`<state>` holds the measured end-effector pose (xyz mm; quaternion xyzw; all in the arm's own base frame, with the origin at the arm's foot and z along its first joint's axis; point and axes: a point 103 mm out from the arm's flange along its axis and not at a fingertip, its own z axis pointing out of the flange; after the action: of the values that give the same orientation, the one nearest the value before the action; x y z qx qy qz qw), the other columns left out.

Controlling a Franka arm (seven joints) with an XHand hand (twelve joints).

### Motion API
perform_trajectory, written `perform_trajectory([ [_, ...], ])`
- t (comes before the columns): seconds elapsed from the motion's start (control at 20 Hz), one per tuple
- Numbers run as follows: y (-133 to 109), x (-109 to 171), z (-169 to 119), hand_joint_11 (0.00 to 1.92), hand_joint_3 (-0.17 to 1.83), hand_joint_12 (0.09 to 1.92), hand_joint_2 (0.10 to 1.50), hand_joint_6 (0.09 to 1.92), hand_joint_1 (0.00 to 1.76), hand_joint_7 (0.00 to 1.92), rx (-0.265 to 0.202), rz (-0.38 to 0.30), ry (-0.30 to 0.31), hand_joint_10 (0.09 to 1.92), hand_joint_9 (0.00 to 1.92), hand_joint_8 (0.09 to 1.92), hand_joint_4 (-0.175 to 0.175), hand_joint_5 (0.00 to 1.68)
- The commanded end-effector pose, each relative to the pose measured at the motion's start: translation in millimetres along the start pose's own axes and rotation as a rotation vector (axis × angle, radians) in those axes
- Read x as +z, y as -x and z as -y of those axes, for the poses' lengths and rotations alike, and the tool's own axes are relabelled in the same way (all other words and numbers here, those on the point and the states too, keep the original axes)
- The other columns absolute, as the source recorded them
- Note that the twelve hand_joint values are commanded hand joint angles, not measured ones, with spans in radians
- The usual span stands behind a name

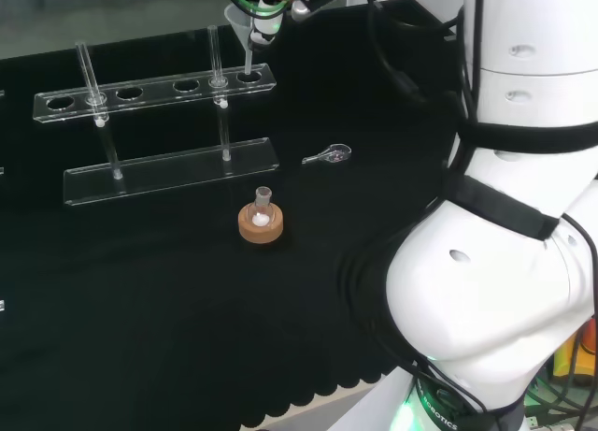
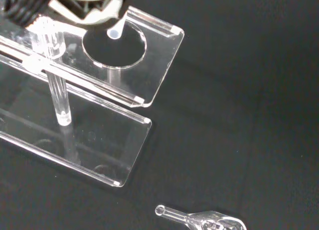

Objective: Put the funnel back on the funnel stand.

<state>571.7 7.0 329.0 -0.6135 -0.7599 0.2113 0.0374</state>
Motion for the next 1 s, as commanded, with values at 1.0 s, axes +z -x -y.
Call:
perform_trajectory([
  [1.0,-6,41,-18,0.6,0.62,1.23,0.64,0.11,0.86,0.35,-0.043,-0.007,-0.054,0.55,0.8,0.72,-0.061,0.46],
])
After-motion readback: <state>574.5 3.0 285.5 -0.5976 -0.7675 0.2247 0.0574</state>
